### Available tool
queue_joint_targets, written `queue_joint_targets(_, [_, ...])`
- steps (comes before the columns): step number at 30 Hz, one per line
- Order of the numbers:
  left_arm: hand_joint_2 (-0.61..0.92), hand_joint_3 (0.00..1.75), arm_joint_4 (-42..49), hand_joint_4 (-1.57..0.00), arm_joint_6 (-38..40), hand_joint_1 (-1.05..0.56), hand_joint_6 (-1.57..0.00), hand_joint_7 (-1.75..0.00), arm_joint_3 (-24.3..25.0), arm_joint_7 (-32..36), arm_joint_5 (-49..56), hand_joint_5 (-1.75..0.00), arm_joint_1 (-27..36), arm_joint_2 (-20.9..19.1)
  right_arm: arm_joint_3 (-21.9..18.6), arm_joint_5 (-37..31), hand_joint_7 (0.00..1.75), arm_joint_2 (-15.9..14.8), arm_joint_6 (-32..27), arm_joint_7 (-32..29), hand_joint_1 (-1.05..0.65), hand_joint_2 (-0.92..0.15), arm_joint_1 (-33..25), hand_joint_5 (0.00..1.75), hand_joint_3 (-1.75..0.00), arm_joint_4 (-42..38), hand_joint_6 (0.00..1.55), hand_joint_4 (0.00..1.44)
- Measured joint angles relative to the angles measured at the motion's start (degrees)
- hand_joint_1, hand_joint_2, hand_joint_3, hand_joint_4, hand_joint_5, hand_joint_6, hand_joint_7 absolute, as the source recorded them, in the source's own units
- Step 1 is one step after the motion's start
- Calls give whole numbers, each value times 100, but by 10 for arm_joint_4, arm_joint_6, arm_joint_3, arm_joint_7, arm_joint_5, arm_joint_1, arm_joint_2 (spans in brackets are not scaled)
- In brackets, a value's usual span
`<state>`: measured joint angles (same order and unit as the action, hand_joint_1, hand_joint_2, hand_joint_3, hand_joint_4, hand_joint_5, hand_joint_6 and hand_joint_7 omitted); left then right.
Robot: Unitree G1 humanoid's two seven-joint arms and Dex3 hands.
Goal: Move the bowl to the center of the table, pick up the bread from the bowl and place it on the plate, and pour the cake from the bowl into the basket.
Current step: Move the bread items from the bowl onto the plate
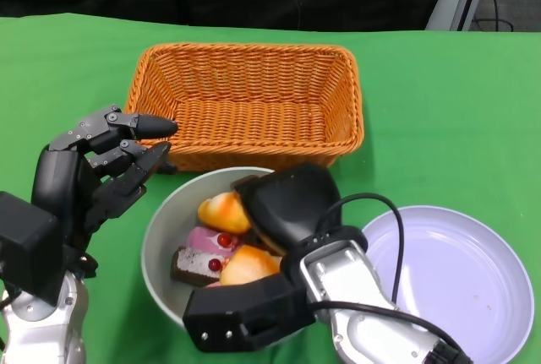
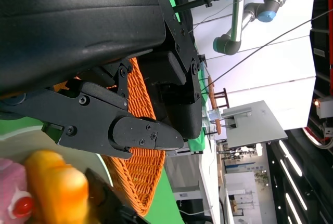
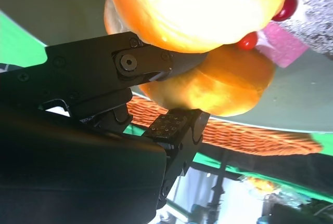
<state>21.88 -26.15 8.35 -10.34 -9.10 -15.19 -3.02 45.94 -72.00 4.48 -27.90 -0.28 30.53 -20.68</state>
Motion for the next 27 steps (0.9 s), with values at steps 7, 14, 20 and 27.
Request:
queue_joint_targets(7, [92,17,1,-76,0,-38,-90,-64,0,0,-2,-120,0,0,-8,1,0,-5,-6,1,-37,-92,8,153,-2,0,85,79])
queue_joint_targets(14, [92,16,1,-76,4,-37,-91,-64,-1,-2,-6,-121,0,0,-32,41,4,-19,3,37,-37,-90,-9,149,-2,69,96,85])
queue_joint_targets(20, [92,16,1,-77,6,-37,-91,-64,-1,-4,-7,-120,0,0,-68,108,4,-21,24,53,-36,-92,-70,149,-15,171,102,81])
queue_joint_targets(27, [92,15,2,-77,8,-39,-91,-63,0,-6,-7,-120,0,0,-95,151,12,-25,19,115,-36,-92,-116,159,-17,296,117,76])
